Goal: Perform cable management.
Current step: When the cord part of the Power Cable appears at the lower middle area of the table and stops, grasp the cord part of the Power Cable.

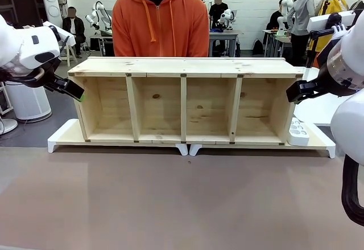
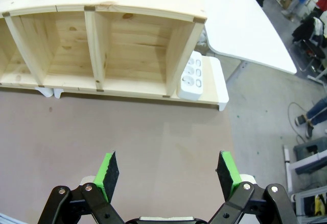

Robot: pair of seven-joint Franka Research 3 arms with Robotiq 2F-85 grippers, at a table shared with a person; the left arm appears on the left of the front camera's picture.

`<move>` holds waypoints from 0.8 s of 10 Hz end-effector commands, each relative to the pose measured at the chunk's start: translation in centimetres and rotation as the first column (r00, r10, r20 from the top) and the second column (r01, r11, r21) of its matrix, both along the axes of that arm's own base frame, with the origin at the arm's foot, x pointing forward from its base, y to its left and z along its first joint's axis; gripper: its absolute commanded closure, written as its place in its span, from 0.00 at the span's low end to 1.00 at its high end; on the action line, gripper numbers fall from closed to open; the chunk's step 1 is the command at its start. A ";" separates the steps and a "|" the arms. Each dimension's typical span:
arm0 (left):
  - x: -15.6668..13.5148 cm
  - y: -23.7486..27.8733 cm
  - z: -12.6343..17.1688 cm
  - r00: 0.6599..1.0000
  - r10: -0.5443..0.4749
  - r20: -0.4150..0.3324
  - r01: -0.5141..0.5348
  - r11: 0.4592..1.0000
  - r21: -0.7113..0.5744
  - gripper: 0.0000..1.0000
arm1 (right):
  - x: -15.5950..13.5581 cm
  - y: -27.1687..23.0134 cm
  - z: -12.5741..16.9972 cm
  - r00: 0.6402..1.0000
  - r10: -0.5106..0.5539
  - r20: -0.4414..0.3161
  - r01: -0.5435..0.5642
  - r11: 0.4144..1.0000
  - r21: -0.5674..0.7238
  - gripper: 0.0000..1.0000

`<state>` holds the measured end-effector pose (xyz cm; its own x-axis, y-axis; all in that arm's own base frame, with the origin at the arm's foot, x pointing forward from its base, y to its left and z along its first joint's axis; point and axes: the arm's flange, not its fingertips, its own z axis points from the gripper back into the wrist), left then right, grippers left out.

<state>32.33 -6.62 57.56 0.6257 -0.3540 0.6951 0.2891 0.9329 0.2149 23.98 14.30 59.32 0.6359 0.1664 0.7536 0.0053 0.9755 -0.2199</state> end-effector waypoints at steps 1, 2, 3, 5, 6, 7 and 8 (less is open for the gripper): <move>0.0 0.0 0.0 1.000 -0.002 -0.001 0.002 1.000 -0.002 0.00 | 0.0 0.0 0.0 1.000 0.008 -0.002 -0.008 1.000 -0.003 0.00; 0.0 0.0 0.0 1.000 -0.002 -0.001 0.002 1.000 -0.002 0.00 | 0.0 0.0 0.0 1.000 0.008 -0.002 -0.008 1.000 -0.003 0.00; 0.0 0.0 0.0 1.000 -0.002 -0.001 0.002 1.000 -0.002 0.00 | 0.0 0.0 0.0 1.000 0.008 -0.002 -0.008 1.000 -0.003 0.00; 0.0 0.0 0.0 1.000 -0.002 -0.001 0.002 1.000 -0.002 0.00 | 0.0 0.0 0.0 1.000 0.008 -0.002 -0.008 1.000 -0.003 0.00; 0.0 0.0 0.0 1.000 -0.002 -0.001 0.002 1.000 -0.002 0.00 | 0.0 0.0 0.0 1.000 0.008 -0.002 -0.008 1.000 -0.003 0.00; 0.0 0.0 0.0 1.000 -0.002 -0.001 0.002 1.000 -0.002 0.00 | 0.0 0.0 0.0 1.000 0.008 -0.002 -0.008 1.000 -0.003 0.00; 0.0 0.0 0.0 1.000 -0.002 -0.001 0.002 1.000 -0.002 0.00 | 0.0 0.0 0.0 1.000 0.008 -0.002 -0.008 1.000 -0.003 0.00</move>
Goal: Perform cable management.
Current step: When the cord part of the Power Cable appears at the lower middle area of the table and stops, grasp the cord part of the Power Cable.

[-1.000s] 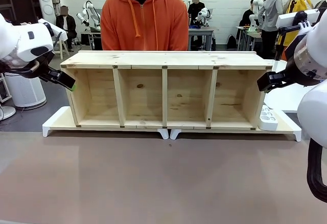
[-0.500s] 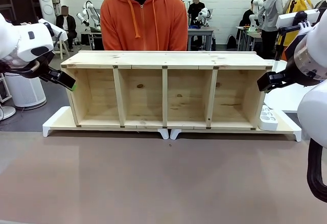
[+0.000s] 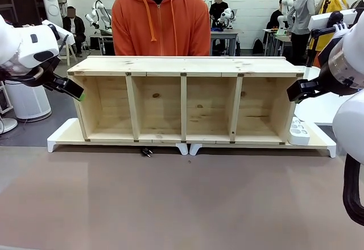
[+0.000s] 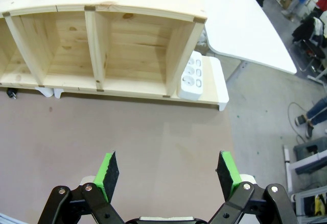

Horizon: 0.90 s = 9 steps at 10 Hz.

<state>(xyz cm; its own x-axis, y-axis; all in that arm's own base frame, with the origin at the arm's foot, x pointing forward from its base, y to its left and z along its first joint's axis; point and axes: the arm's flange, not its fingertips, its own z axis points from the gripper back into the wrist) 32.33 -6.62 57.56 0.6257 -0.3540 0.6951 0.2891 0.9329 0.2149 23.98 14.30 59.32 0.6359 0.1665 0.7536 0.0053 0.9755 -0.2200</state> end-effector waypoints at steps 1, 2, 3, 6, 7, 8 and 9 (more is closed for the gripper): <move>0.0 0.0 0.0 1.000 -0.002 -0.001 0.002 1.000 -0.002 0.00 | 0.0 0.0 0.0 1.000 0.008 -0.002 -0.008 1.000 -0.003 0.00; 0.0 0.0 0.0 1.000 -0.002 -0.001 0.002 1.000 -0.002 0.00 | 0.0 0.0 0.0 1.000 0.008 -0.002 -0.008 1.000 -0.003 0.00; 0.0 0.0 0.0 1.000 -0.002 -0.001 0.002 1.000 -0.002 0.00 | 0.0 0.0 0.0 1.000 0.008 -0.002 -0.008 1.000 -0.003 0.00; 0.0 0.0 0.0 1.000 -0.002 -0.001 0.002 1.000 -0.002 0.00 | 0.0 0.0 0.0 1.000 0.008 -0.002 -0.008 1.000 -0.003 0.00; 0.0 0.0 0.0 1.000 -0.002 -0.001 0.002 1.000 -0.002 0.00 | 0.0 0.0 0.0 1.000 0.008 -0.002 -0.008 1.000 -0.003 0.00; 0.0 0.0 0.0 1.000 -0.002 -0.001 0.002 1.000 -0.002 0.00 | 0.0 0.0 0.0 1.000 0.008 -0.002 -0.008 1.000 -0.003 0.00; 0.0 0.0 0.0 1.000 -0.002 -0.001 0.002 1.000 -0.002 0.00 | 0.0 0.0 0.0 1.000 0.008 -0.002 -0.008 1.000 -0.003 0.00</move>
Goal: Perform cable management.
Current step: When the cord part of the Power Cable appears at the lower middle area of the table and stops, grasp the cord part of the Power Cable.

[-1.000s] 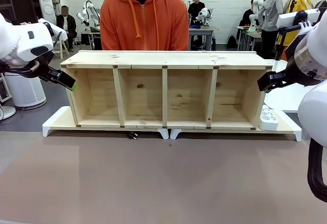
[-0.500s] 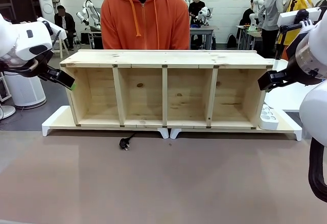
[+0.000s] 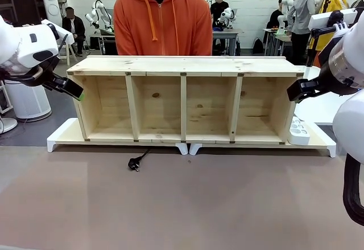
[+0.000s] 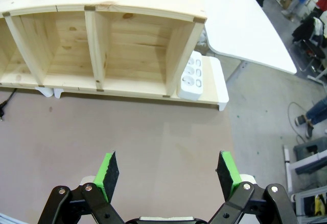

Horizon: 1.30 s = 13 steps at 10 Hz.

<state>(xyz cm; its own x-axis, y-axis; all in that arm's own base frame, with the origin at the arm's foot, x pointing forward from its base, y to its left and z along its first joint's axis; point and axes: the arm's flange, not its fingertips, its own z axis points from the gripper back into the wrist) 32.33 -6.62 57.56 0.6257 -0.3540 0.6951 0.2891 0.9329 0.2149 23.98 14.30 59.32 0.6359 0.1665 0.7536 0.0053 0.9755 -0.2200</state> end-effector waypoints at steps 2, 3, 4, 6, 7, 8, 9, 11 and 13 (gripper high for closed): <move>0.0 0.0 0.0 1.000 -0.002 -0.001 0.002 1.000 -0.002 0.00 | 0.0 0.0 0.0 1.000 0.008 -0.002 -0.008 1.000 -0.003 0.00; 0.0 0.0 0.0 1.000 -0.002 -0.001 0.002 1.000 -0.002 0.00 | 0.0 0.0 0.0 1.000 0.008 -0.002 -0.008 1.000 -0.003 0.00; 0.0 0.0 0.0 1.000 -0.002 -0.001 0.002 1.000 -0.002 0.00 | 0.0 0.0 0.0 1.000 0.008 -0.002 -0.008 1.000 -0.003 0.00; 0.0 0.0 0.0 1.000 -0.002 -0.001 0.002 1.000 -0.002 0.00 | 0.0 0.0 0.0 1.000 0.008 -0.002 -0.008 1.000 -0.003 0.00; 0.0 0.0 0.0 1.000 -0.002 -0.001 0.002 1.000 -0.002 0.00 | 0.0 0.0 0.0 1.000 0.008 -0.002 -0.008 1.000 -0.003 0.00; 0.0 0.0 0.0 1.000 -0.002 -0.001 0.002 1.000 -0.002 0.00 | 0.0 0.0 0.0 1.000 0.008 -0.002 -0.008 1.000 -0.003 0.00; 0.0 0.0 0.0 1.000 -0.002 -0.001 0.002 1.000 -0.002 0.00 | 0.0 0.0 0.0 1.000 0.008 -0.002 -0.008 1.000 -0.003 0.00; 0.0 0.0 0.0 1.000 -0.002 -0.001 0.002 1.000 -0.002 0.00 | 0.0 0.0 0.0 1.000 0.008 -0.002 -0.008 1.000 -0.003 0.00; 0.0 0.0 0.0 1.000 -0.002 -0.001 0.002 1.000 -0.002 0.00 | 0.0 0.0 0.0 1.000 0.008 -0.002 -0.008 1.000 -0.003 0.00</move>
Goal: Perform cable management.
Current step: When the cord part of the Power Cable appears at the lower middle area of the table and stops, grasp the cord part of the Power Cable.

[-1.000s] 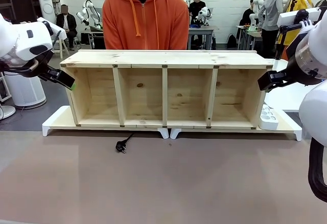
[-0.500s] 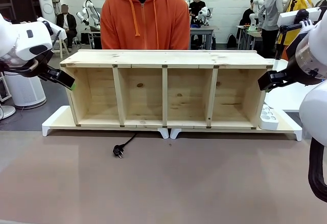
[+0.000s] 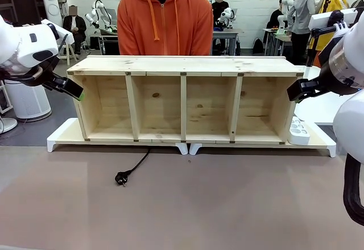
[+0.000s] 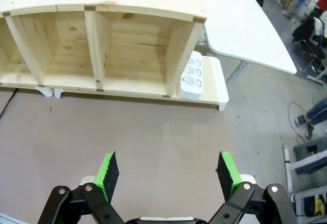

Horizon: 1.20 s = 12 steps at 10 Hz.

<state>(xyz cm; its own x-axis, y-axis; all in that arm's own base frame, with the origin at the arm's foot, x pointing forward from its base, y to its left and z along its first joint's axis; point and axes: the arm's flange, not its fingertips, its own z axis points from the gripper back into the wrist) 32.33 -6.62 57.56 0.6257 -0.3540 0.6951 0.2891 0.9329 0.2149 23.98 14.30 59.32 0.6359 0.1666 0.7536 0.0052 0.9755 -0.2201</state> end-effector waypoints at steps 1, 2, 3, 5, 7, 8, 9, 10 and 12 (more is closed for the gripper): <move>0.0 0.0 0.0 1.000 -0.002 -0.001 0.002 1.000 -0.002 0.00 | 0.0 0.0 0.0 1.000 0.008 -0.002 -0.008 1.000 -0.003 0.00; 0.0 0.0 0.0 1.000 -0.002 -0.001 0.002 1.000 -0.002 0.00 | 0.0 0.0 0.0 1.000 0.008 -0.002 -0.008 1.000 -0.003 0.00; 0.0 0.0 0.0 1.000 -0.002 -0.001 0.002 1.000 -0.002 0.00 | 0.0 0.0 0.0 1.000 0.008 -0.002 -0.008 1.000 -0.003 0.00; 0.0 0.0 0.0 1.000 -0.002 -0.001 0.002 1.000 -0.002 0.00 | 0.0 0.0 0.0 1.000 0.008 -0.002 -0.008 1.000 -0.003 0.00; 0.0 0.0 0.0 1.000 -0.002 -0.001 0.002 1.000 -0.002 0.00 | 0.0 0.0 0.0 1.000 0.008 -0.002 -0.008 1.000 -0.003 0.00; 0.0 0.0 0.0 1.000 -0.002 -0.001 0.002 1.000 -0.002 0.00 | 0.0 0.0 0.0 1.000 0.008 -0.002 -0.008 1.000 -0.003 0.00; 0.0 0.0 0.0 1.000 -0.002 -0.001 0.002 1.000 -0.002 0.00 | 0.0 0.0 0.0 1.000 0.008 -0.002 -0.008 1.000 -0.003 0.00; 0.0 0.0 0.0 1.000 -0.002 -0.001 0.002 1.000 -0.002 0.00 | 0.0 0.0 0.0 1.000 0.008 -0.002 -0.008 1.000 -0.003 0.00; 0.0 0.0 0.0 1.000 -0.002 -0.001 0.002 1.000 -0.002 0.00 | 0.0 0.0 0.0 1.000 0.000 0.000 0.000 1.000 0.000 0.00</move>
